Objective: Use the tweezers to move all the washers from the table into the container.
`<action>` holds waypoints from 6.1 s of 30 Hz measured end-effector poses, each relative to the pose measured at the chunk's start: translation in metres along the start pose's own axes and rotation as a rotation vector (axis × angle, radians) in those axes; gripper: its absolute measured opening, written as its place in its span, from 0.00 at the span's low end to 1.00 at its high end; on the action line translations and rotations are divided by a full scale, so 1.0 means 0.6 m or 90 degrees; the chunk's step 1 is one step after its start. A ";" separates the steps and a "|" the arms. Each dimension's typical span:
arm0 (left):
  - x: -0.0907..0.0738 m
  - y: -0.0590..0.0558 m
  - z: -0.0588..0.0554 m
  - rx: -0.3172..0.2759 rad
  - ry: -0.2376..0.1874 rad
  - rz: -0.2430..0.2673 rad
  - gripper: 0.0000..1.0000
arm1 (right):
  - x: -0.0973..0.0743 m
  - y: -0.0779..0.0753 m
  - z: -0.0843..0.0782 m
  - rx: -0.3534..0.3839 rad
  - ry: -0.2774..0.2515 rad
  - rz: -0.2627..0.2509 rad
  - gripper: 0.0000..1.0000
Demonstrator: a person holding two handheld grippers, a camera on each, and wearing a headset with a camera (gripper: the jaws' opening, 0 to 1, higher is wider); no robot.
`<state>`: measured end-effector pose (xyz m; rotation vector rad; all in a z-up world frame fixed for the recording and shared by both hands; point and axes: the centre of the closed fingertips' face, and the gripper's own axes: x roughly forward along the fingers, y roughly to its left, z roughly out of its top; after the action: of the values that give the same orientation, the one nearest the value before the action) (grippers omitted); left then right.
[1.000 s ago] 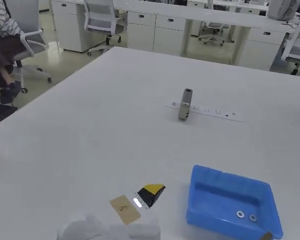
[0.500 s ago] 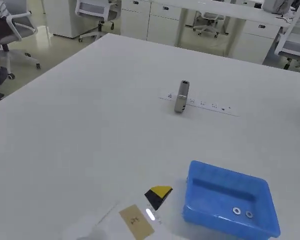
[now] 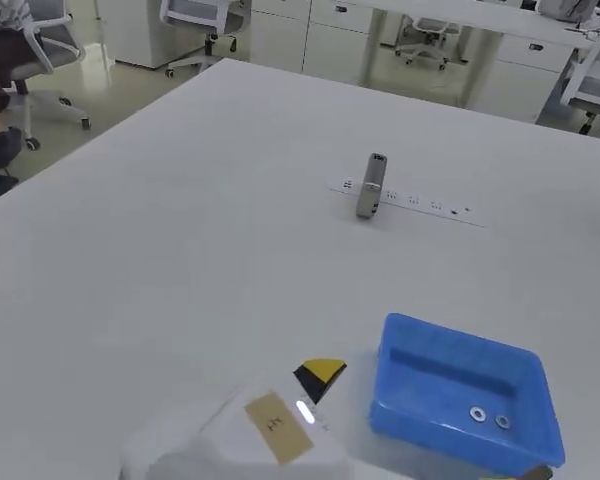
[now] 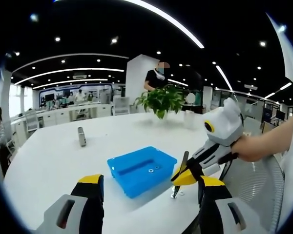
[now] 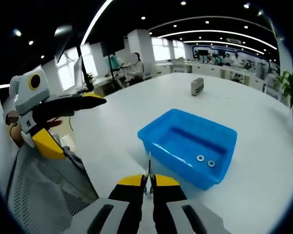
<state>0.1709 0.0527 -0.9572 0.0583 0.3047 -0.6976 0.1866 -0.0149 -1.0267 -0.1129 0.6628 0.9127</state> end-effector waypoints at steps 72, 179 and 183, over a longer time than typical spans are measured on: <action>0.002 -0.017 0.000 0.005 -0.002 -0.030 0.78 | -0.005 -0.079 0.146 0.069 -0.128 -0.021 0.02; 0.007 -0.028 -0.017 0.013 0.035 -0.058 0.75 | 0.066 -0.110 0.087 -0.099 -0.015 -0.045 0.02; 0.007 -0.028 -0.018 0.014 0.035 -0.058 0.75 | 0.071 -0.114 0.092 -0.094 -0.020 -0.046 0.02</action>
<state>0.1606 0.0386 -0.9677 0.0854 0.3545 -0.7906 0.2837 -0.0074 -1.0197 -0.2520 0.5588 0.8913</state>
